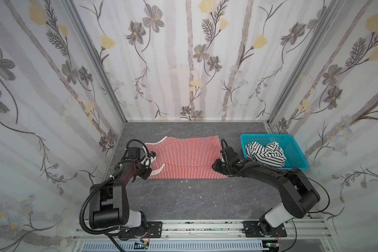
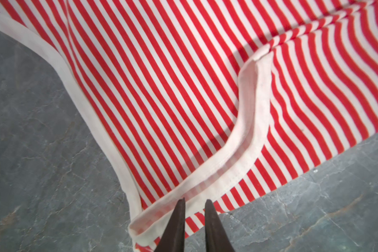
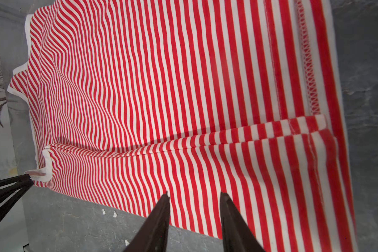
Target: Fold and stack the tank tops
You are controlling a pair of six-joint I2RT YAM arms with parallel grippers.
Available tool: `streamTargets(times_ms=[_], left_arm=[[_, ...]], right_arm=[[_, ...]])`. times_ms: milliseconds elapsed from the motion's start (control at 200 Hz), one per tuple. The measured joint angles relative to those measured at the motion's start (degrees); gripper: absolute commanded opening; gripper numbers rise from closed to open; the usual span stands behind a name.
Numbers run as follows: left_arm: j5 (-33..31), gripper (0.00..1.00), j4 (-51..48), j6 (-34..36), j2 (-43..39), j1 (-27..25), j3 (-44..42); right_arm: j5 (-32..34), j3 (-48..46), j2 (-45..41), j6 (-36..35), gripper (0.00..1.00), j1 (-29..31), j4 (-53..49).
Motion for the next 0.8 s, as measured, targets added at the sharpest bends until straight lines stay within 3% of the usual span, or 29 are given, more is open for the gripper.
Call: streamTargets(times_ms=[400,799], left_arm=[[1.3,0.24,2.3,-1.1,7.8,1.7,1.9],[2.6,0.24,4.2,7.8,3.1,5.9,-4.2]], right_arm=[[-0.1,-1.1,1.9,0.0,0.40,0.4,0.0],[1.3,-6.4,-1.1,0.0,0.40,3.3,-0.3]])
